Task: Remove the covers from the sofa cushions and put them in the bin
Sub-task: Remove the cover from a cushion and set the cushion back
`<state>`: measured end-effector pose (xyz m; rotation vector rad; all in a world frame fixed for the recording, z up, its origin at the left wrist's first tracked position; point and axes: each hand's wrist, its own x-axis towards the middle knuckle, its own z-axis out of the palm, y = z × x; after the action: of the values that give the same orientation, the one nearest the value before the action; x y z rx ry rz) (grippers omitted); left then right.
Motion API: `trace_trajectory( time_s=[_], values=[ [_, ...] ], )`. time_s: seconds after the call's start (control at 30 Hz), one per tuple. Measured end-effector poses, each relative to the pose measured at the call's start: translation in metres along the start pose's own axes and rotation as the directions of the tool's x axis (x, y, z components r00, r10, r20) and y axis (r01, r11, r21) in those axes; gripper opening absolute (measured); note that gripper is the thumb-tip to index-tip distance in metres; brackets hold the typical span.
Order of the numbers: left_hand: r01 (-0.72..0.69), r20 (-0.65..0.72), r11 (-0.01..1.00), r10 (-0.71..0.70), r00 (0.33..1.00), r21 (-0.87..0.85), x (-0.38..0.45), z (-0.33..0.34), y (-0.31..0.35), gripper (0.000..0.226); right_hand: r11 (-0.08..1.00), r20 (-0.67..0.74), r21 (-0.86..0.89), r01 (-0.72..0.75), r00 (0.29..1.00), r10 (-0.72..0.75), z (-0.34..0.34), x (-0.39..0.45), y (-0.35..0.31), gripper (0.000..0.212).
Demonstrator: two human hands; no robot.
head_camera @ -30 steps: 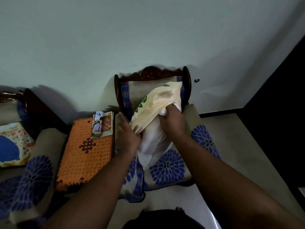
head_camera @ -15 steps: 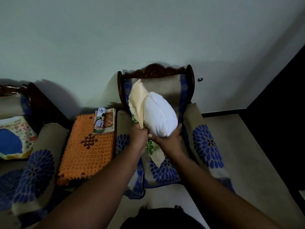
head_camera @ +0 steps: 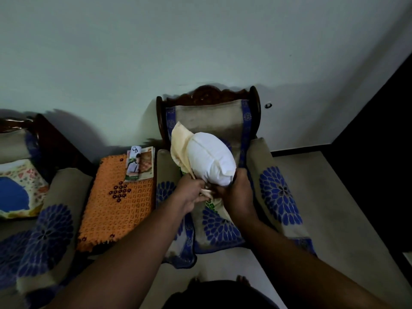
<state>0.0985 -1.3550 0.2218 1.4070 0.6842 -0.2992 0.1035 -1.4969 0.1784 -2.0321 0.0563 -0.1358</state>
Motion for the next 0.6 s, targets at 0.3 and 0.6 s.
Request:
trace_trajectory(
  time_s=[0.3, 0.6],
  values=[
    [0.152, -0.009, 0.987, -0.153, 0.988, -0.054, -0.009, 0.008, -0.002, 0.019, 0.743, 0.296, -0.429, 0.514, 0.857, -0.421, -0.004, -0.017, 0.01, 0.023],
    [0.073, -0.035, 0.485, -0.086, 0.996, 0.871, 0.0, -0.035, -0.016, 0.08, 0.916, 0.603, -0.064, 0.395, 0.747, -0.28, -0.009, 0.0, 0.025, 0.039]
  ],
)
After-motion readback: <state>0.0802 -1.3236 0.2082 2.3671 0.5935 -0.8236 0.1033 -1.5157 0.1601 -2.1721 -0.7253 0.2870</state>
